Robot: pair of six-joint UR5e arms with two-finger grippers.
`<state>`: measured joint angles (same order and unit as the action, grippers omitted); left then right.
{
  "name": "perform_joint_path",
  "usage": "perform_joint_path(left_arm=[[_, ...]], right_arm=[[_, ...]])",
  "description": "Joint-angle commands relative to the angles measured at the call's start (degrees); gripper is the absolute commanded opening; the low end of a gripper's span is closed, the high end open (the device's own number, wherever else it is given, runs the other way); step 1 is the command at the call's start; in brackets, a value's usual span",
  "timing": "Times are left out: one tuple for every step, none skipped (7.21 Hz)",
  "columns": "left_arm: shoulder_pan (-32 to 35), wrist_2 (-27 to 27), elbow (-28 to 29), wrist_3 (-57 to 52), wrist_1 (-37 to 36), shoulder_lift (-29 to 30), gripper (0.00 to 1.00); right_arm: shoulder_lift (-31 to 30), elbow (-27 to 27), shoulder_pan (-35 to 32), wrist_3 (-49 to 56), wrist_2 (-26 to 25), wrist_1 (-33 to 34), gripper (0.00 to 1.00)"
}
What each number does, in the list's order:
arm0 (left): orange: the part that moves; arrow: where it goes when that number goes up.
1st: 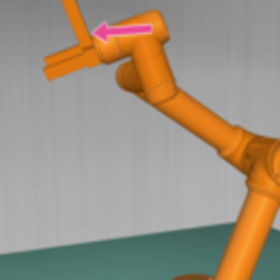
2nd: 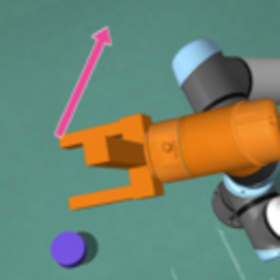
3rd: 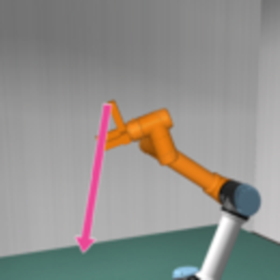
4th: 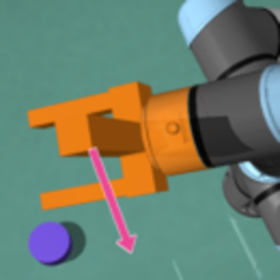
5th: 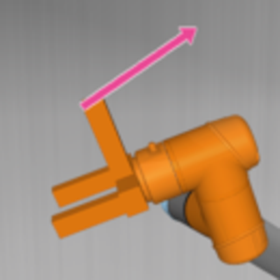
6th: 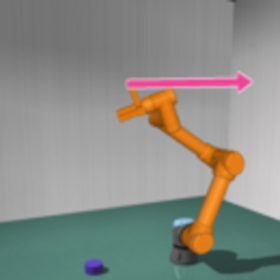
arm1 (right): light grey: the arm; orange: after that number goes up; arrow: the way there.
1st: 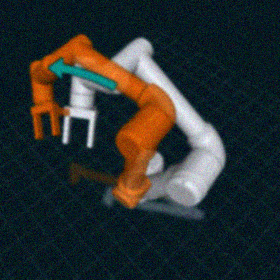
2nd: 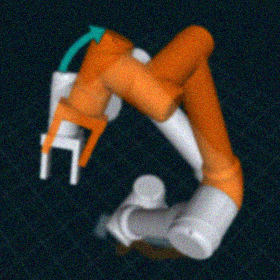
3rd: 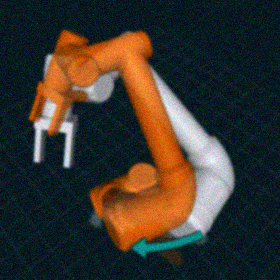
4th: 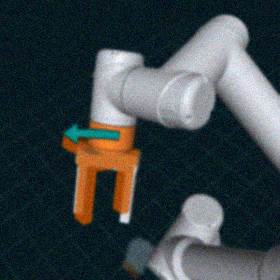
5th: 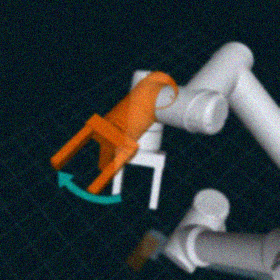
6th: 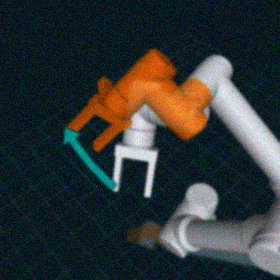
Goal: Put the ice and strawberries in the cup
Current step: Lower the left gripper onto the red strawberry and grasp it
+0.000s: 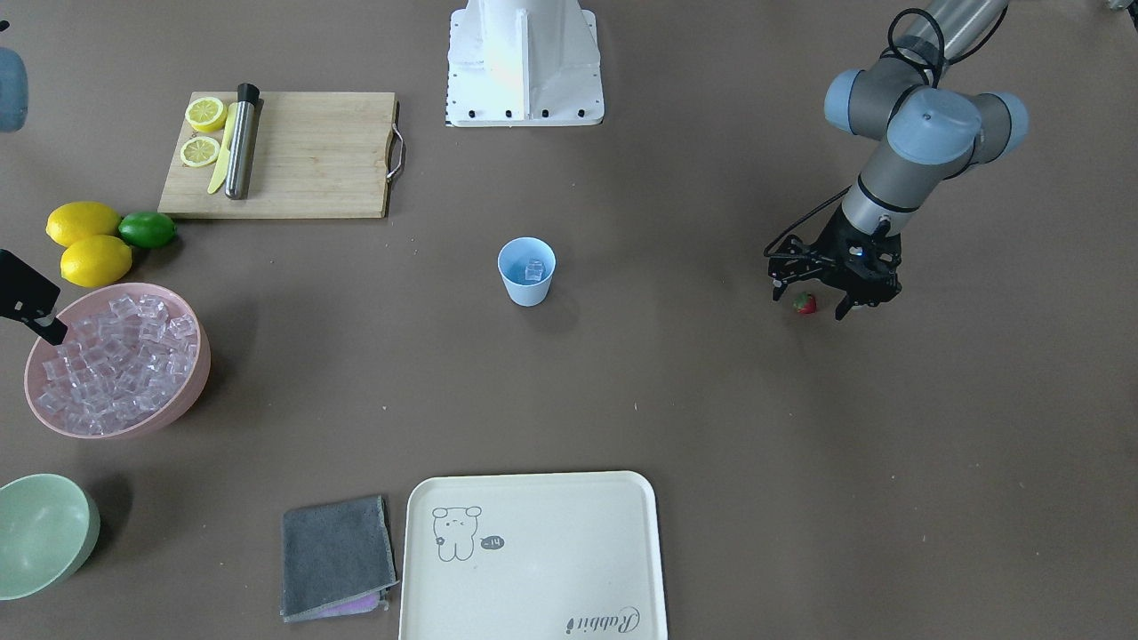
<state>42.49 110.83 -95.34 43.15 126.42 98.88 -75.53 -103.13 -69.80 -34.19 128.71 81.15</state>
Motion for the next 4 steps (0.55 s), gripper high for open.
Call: perform_joint_path(left_arm=[[-0.04,0.43,2.18,0.09,3.13,-0.17,0.86],[-0.04,0.53,1.92,0.09,3.04,-0.17,0.76],[0.05,0.61,1.83,0.09,3.04,-0.44,0.67],[0.05,0.61,1.39,0.09,3.22,-1.31,0.67]], right_arm=[[0.21,0.21,0.11,0.00,-0.03,-0.03,1.00],[0.21,0.21,0.11,0.00,-0.03,-0.03,1.00],[0.29,0.21,0.11,0.00,-0.03,-0.29,1.00],[0.30,0.12,0.11,0.08,-0.03,-0.29,1.00]])
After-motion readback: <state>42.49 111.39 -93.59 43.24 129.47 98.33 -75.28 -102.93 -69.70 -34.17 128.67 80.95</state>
